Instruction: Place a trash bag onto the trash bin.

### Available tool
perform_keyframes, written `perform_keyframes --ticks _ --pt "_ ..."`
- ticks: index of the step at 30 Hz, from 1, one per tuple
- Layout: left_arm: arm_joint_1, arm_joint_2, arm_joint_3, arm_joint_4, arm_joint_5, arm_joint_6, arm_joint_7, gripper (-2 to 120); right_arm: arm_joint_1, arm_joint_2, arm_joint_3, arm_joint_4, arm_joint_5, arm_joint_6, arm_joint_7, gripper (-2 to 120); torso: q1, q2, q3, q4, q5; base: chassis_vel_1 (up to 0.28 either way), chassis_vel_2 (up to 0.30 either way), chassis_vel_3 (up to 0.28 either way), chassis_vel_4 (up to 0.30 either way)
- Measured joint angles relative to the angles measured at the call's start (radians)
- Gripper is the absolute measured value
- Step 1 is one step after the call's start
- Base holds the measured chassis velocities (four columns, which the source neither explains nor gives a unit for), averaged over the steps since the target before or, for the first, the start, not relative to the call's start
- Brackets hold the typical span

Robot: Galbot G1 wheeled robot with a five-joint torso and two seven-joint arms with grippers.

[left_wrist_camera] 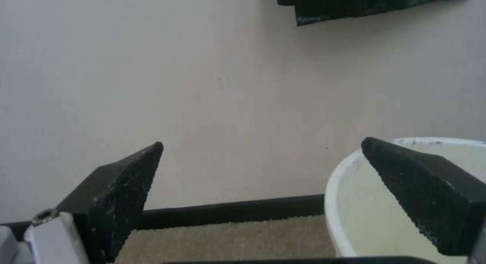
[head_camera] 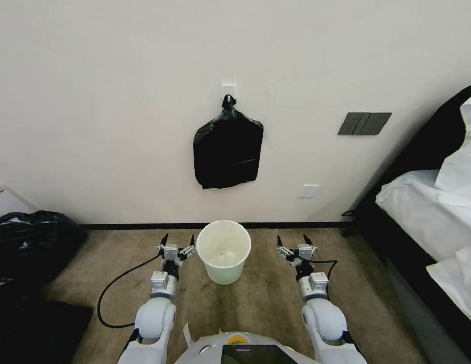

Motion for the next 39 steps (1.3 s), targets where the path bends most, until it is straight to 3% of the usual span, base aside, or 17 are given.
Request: perform_keyframes --ticks 14,16,18,23,29,39 --pt "0.004 0.002 0.006 -0.004 0.003 -0.004 -0.004 100 -0.002 0.000 0.000 0.001 0.000 0.003 0.001 100 0.000 0.000 0.000 0.0000 0.0000 0.000 0.000 0.000 0.000" --pt "0.031 0.017 0.042 -0.043 0.040 -0.045 -0.040 100 -0.008 0.002 -0.001 0.007 -0.003 0.018 0.006 100 0.000 0.000 0.000 0.0001 -0.0002 0.000 0.000 0.000 0.000" --pt "0.084 0.047 0.117 -0.123 0.113 -0.132 -0.109 100 -0.028 0.013 -0.010 0.034 -0.016 0.072 0.023 100 0.000 0.000 0.000 0.0001 0.0001 0.000 0.000 0.000 0.000" --pt "0.140 0.079 0.195 -0.205 0.165 -0.233 -0.167 100 -0.078 0.038 -0.031 0.101 -0.054 0.210 0.069 100 0.000 0.000 0.000 -0.0001 -0.0004 0.000 0.000 0.000 0.000" --pt "0.142 0.079 0.181 -0.197 0.149 -0.253 -0.170 100 -0.146 0.070 -0.062 0.190 -0.094 0.394 0.127 100 0.000 0.000 0.000 -0.0003 -0.0003 0.000 0.000 0.000 0.000" --pt "0.129 0.088 0.118 -0.190 0.101 -0.250 -0.174 100 -0.159 0.016 -0.097 0.199 -0.015 0.385 0.111 100 0.000 0.000 0.000 0.0000 -0.0001 0.000 0.000 0.000 0.000"
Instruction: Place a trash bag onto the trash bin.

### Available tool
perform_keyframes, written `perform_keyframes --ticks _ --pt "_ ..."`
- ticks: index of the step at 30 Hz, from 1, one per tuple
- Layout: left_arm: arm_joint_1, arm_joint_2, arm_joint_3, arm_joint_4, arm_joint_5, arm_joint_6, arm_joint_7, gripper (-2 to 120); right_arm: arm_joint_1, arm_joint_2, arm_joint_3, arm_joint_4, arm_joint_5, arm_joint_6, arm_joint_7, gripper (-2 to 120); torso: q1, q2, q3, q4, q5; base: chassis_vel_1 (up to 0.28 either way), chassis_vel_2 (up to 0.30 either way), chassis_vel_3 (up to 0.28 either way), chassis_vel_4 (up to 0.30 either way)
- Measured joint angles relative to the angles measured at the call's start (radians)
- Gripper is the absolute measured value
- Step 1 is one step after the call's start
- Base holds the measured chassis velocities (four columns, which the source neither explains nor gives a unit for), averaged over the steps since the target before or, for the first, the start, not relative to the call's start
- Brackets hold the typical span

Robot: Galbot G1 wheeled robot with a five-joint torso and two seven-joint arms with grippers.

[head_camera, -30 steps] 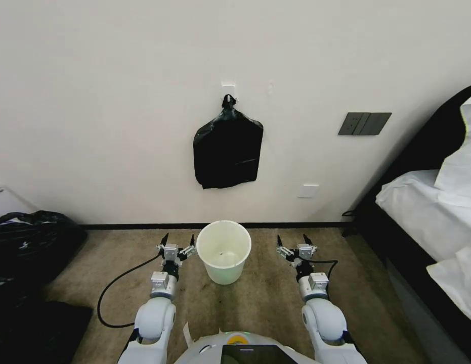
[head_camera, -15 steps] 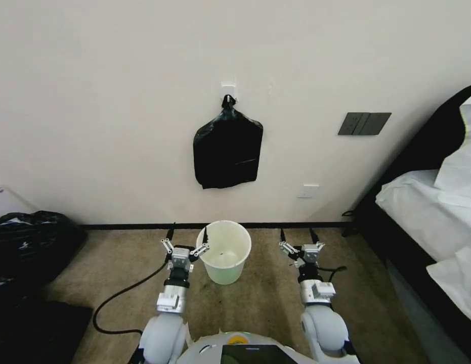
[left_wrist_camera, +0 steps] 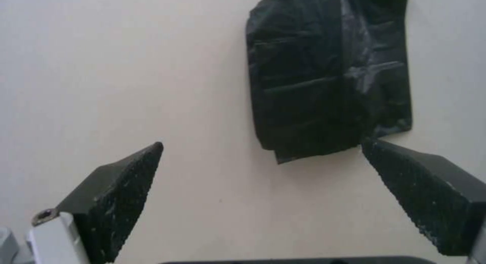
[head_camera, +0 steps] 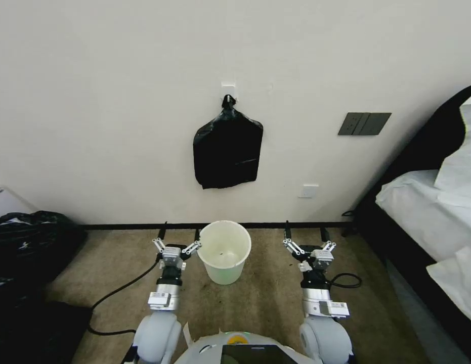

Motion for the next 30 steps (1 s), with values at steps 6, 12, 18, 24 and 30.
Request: perform_keyframes --ticks 6,12,18,24,30 --pt "0.010 -0.003 -0.020 -0.009 -0.008 0.001 -0.002 100 0.011 -0.024 -0.013 -0.012 0.022 -0.018 -0.002 100 0.000 0.000 0.000 0.0000 0.0001 0.000 0.000 0.000 0.000" --pt "0.016 -0.012 -0.026 -0.013 -0.009 0.002 -0.004 100 0.017 -0.022 -0.020 -0.017 0.019 -0.021 -0.002 100 0.000 0.000 0.000 0.0000 0.0001 0.000 0.000 0.000 0.000" --pt "0.017 -0.018 -0.025 -0.013 -0.008 0.003 -0.004 100 0.017 -0.014 -0.021 -0.019 0.017 -0.021 0.000 79 0.000 0.000 0.000 -0.0001 0.0001 0.000 0.000 0.000 0.000" --pt "0.016 -0.015 -0.028 -0.012 -0.008 0.004 -0.004 100 0.017 -0.015 -0.021 -0.020 0.016 -0.018 0.001 86 0.000 0.000 0.000 -0.0001 0.0001 0.000 0.000 0.000 0.000" --pt "0.016 -0.012 -0.038 -0.010 -0.013 0.004 -0.004 100 0.026 -0.021 -0.024 -0.022 0.016 -0.019 0.001 100 0.000 0.000 0.000 -0.0001 0.0001 0.000 0.000 0.000 0.000"
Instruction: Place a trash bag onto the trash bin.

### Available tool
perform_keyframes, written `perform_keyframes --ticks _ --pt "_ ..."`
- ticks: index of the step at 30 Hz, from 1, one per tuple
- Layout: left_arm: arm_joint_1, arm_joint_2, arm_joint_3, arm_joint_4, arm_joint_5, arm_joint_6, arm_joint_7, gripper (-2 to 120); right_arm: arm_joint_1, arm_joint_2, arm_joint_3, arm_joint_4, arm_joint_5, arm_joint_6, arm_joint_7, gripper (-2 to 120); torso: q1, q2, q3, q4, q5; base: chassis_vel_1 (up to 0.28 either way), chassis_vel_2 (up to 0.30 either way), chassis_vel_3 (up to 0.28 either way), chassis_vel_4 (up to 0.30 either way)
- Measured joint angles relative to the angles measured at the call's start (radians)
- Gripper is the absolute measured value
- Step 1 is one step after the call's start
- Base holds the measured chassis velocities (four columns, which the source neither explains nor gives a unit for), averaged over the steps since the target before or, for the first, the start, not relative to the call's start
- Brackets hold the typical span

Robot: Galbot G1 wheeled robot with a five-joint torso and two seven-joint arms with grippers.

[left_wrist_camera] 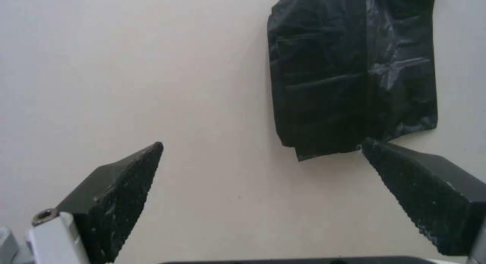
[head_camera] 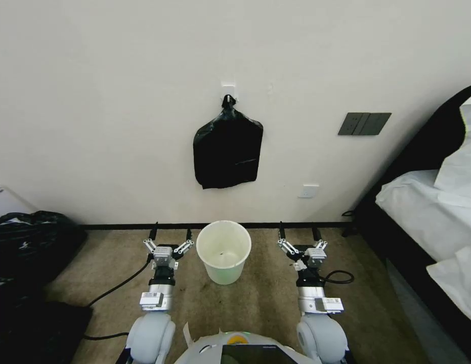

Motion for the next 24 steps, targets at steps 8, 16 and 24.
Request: perform_keyframes --ticks 8,16,24 --pt "0.000 0.002 -0.002 -0.002 -0.003 0.000 0.000 100 0.007 -0.010 -0.004 -0.004 0.004 -0.004 0.001 100 0.000 0.000 0.000 0.0000 0.0000 0.000 0.000 0.000 0.000" --pt "-0.001 0.008 0.001 -0.002 -0.003 0.001 0.000 100 0.012 -0.027 -0.007 -0.004 0.052 -0.022 0.002 100 0.000 0.000 0.000 -0.0001 0.0000 0.000 0.000 0.000 0.000" --pt "0.002 0.021 -0.006 0.003 -0.011 -0.004 0.004 100 0.128 -0.101 -0.082 0.002 0.285 -0.130 -0.020 100 0.000 0.000 0.000 0.0000 0.0000 0.000 0.000 0.000 0.000"
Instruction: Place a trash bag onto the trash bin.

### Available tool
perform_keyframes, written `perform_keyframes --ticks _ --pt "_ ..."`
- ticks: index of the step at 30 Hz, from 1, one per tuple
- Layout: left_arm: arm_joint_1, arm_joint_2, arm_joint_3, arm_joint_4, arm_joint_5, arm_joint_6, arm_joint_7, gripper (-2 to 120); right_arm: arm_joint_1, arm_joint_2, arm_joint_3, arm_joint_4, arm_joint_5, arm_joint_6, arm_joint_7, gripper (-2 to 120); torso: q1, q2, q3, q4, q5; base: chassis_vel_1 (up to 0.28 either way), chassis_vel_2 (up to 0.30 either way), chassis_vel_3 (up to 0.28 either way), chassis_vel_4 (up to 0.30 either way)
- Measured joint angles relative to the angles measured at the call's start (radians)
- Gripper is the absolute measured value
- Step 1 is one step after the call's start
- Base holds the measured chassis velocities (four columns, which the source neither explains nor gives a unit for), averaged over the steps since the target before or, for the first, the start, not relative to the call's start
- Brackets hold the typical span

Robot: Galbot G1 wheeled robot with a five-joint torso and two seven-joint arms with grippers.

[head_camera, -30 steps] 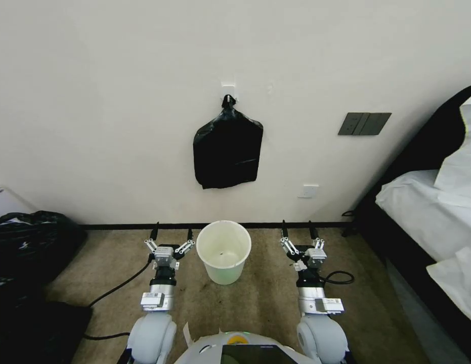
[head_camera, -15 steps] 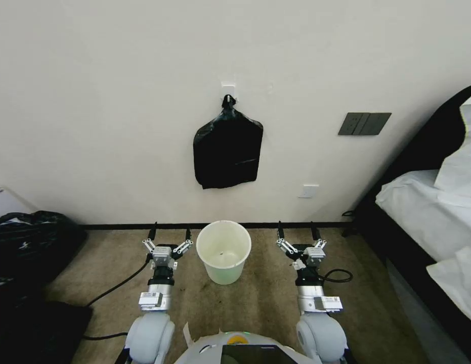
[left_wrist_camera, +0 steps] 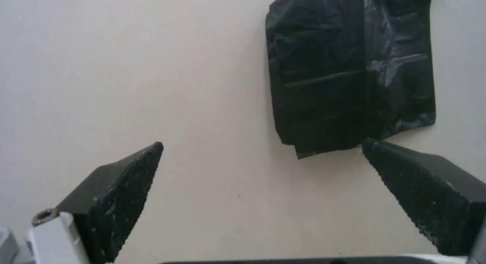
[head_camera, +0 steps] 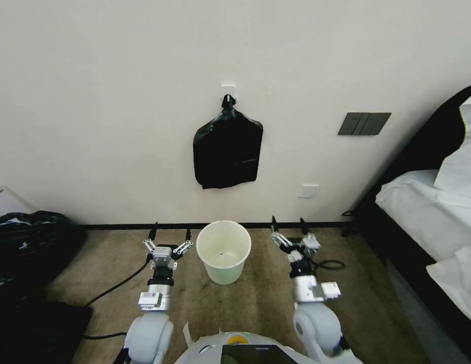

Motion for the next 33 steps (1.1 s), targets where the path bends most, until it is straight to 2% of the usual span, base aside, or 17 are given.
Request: perform_keyframes --ticks 2,4,5,7,8,11,12,13,17,20,21,25,33 --pt "0.005 0.002 -0.002 -0.001 -0.002 -0.006 0.003 100 0.102 -0.041 -0.034 -0.006 0.126 -0.070 -0.012 100 0.000 0.000 0.000 0.0001 0.0001 0.000 0.000 0.000 0.000" --pt "0.006 0.002 -0.002 -0.001 -0.002 -0.006 0.003 100 0.114 -0.045 -0.037 -0.007 0.141 -0.079 -0.013 100 0.000 0.000 0.000 0.0000 0.0000 0.000 0.000 0.000 0.000" --pt "0.012 0.002 -0.005 -0.002 -0.002 -0.010 0.005 100 0.185 -0.067 -0.054 -0.015 0.237 -0.124 -0.021 100 0.000 0.000 0.000 0.0001 0.0002 0.000 0.000 0.000 0.000" --pt "0.018 0.001 -0.009 -0.002 0.000 -0.016 0.005 100 0.263 -0.086 -0.069 -0.036 0.341 -0.162 -0.032 100 0.000 0.000 0.000 0.0002 -0.0001 0.000 0.000 0.000 0.000" --pt "0.018 0.001 -0.009 -0.002 0.000 -0.016 0.005 100 0.263 -0.086 -0.069 -0.036 0.341 -0.162 -0.032 100 0.000 0.000 0.000 0.0002 -0.0001 0.000 0.000 0.000 0.000" --pt "0.028 0.000 -0.012 -0.004 0.010 -0.024 0.006 100 0.373 -0.093 -0.091 -0.106 0.481 -0.196 -0.045 100 0.000 0.000 0.000 0.0002 0.0001 0.000 0.000 0.000 0.000" --pt "0.028 0.000 -0.012 -0.004 0.010 -0.024 0.006 100 0.373 -0.093 -0.091 -0.106 0.481 -0.196 -0.045 100 0.000 0.000 0.000 0.0002 0.0001 0.000 0.000 0.000 0.000" --pt "0.031 -0.002 -0.014 -0.007 0.014 -0.025 0.006 100 0.406 -0.087 -0.099 -0.126 0.517 -0.207 -0.048 100 0.000 0.000 0.000 -0.0003 0.0001 0.000 0.000 0.000 0.000" --pt "0.040 -0.010 -0.022 -0.011 0.017 -0.027 0.006 100 0.505 -0.050 -0.123 -0.160 0.610 -0.244 -0.048 100 0.000 0.000 0.000 0.0000 0.0000 0.000 0.000 0.000 0.000" --pt "0.052 -0.019 -0.030 -0.012 0.020 -0.034 0.005 100 0.621 -0.011 -0.130 -0.181 0.742 -0.284 -0.028 100 0.000 0.000 0.000 0.0003 -0.0001 0.000 0.000 0.000 0.000" --pt "0.052 -0.019 -0.030 -0.012 0.020 -0.034 0.005 100 0.621 -0.011 -0.130 -0.181 0.742 -0.284 -0.028 100 0.000 0.000 0.000 0.0003 -0.0001 0.000 0.000 0.000 0.000" --pt "0.057 -0.025 -0.036 -0.011 0.022 -0.040 0.004 100 0.763 0.026 -0.136 -0.243 0.884 -0.319 0.001 100 0.000 0.000 0.000 0.0000 -0.0001 0.000 0.000 0.000 0.000" --pt "0.052 -0.026 -0.042 -0.003 0.022 -0.043 0.004 100 0.897 0.064 -0.167 -0.353 0.951 -0.331 0.014 100 0.000 0.000 0.000 0.0000 -0.0001 0.000 0.000 0.000 0.000"
